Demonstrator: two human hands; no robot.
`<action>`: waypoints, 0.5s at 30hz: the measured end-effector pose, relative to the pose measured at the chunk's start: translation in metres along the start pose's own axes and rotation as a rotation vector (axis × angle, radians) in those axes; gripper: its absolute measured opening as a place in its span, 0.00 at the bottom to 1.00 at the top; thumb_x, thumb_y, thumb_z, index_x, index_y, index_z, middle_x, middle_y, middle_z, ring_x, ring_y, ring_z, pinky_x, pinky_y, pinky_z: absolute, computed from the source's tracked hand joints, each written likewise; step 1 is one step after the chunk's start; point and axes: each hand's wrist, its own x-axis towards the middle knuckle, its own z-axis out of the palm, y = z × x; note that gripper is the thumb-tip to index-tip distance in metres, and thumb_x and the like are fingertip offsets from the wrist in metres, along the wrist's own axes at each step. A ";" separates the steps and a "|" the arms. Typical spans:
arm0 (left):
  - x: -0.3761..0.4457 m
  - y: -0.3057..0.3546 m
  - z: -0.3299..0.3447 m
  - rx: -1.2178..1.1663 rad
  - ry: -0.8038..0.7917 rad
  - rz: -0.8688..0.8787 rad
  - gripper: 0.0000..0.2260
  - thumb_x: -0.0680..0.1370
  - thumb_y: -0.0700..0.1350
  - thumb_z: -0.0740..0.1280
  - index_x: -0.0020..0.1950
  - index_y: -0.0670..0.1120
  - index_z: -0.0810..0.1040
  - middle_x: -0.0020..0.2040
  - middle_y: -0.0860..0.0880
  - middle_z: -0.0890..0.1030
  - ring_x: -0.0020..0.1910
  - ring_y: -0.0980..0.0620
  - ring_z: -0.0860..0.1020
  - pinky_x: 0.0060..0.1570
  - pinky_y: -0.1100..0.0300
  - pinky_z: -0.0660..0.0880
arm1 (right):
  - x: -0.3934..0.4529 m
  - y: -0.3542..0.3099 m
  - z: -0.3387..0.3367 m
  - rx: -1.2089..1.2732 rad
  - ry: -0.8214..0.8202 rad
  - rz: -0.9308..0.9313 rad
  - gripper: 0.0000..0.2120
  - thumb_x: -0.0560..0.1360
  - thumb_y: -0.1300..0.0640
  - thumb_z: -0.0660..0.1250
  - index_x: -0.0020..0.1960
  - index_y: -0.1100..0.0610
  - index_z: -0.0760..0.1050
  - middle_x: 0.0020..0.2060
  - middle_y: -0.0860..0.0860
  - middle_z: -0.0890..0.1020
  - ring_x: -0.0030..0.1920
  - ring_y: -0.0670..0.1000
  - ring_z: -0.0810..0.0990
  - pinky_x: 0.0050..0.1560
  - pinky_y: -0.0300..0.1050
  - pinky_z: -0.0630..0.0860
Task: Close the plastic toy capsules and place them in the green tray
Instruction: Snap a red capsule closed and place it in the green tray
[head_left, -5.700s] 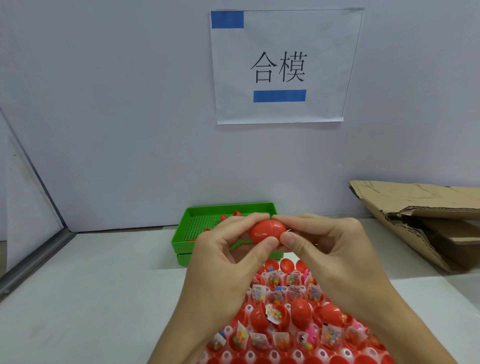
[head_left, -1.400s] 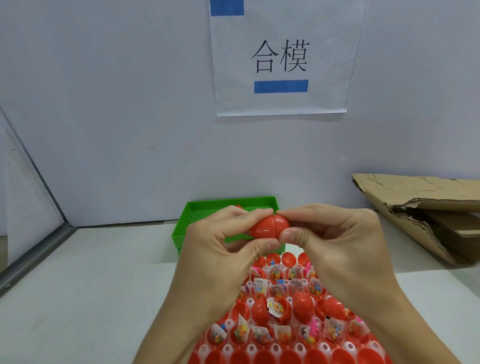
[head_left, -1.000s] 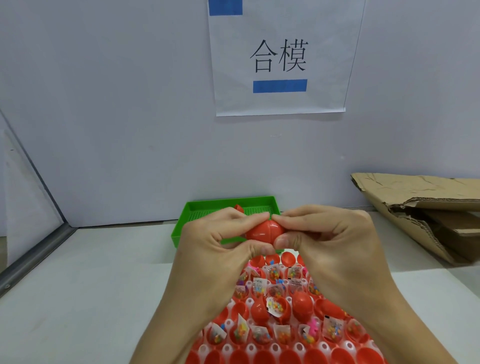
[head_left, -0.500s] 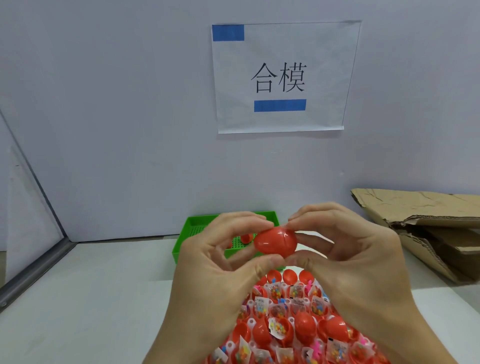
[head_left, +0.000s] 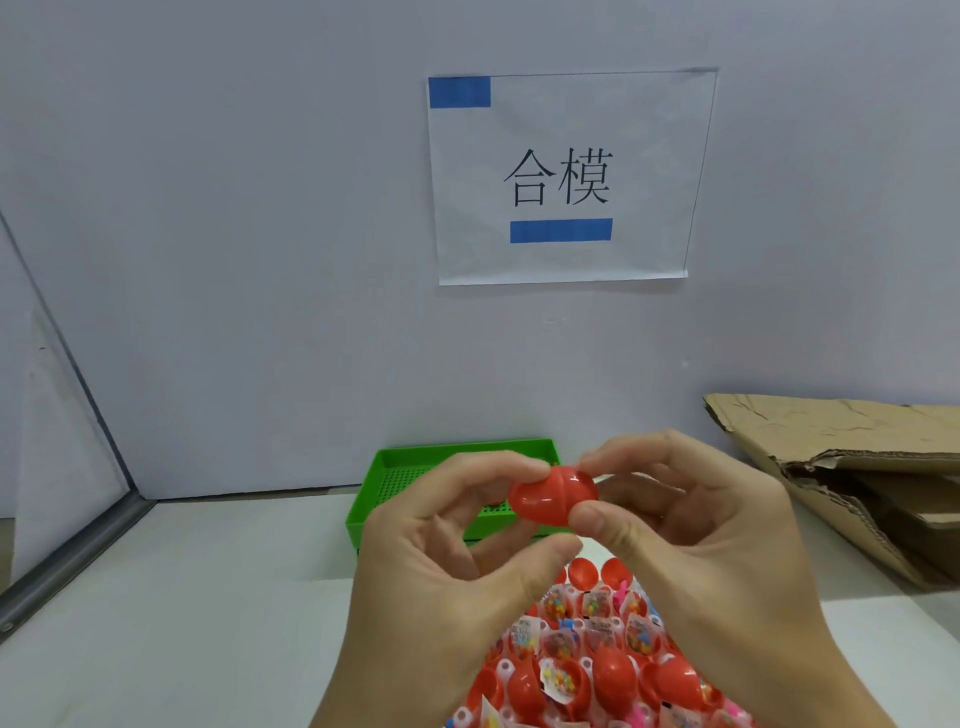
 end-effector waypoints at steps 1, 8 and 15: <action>0.000 0.001 0.000 -0.006 0.007 -0.001 0.14 0.65 0.39 0.81 0.48 0.47 0.84 0.47 0.45 0.86 0.52 0.48 0.84 0.48 0.59 0.82 | 0.000 0.000 0.001 0.024 0.001 0.009 0.12 0.63 0.61 0.75 0.46 0.55 0.83 0.39 0.56 0.86 0.37 0.55 0.86 0.37 0.40 0.81; 0.001 0.003 0.003 0.016 0.075 -0.020 0.17 0.60 0.44 0.77 0.48 0.53 0.87 0.45 0.49 0.86 0.48 0.52 0.85 0.42 0.64 0.81 | -0.001 -0.003 0.006 0.036 0.022 -0.017 0.11 0.62 0.61 0.75 0.45 0.56 0.86 0.37 0.53 0.86 0.37 0.51 0.87 0.38 0.38 0.82; 0.004 0.003 -0.001 0.081 0.063 0.006 0.18 0.57 0.45 0.78 0.47 0.51 0.87 0.46 0.50 0.86 0.48 0.52 0.84 0.42 0.65 0.81 | 0.000 -0.005 0.009 0.084 0.029 -0.015 0.15 0.59 0.58 0.75 0.46 0.54 0.85 0.38 0.52 0.87 0.39 0.51 0.87 0.39 0.39 0.82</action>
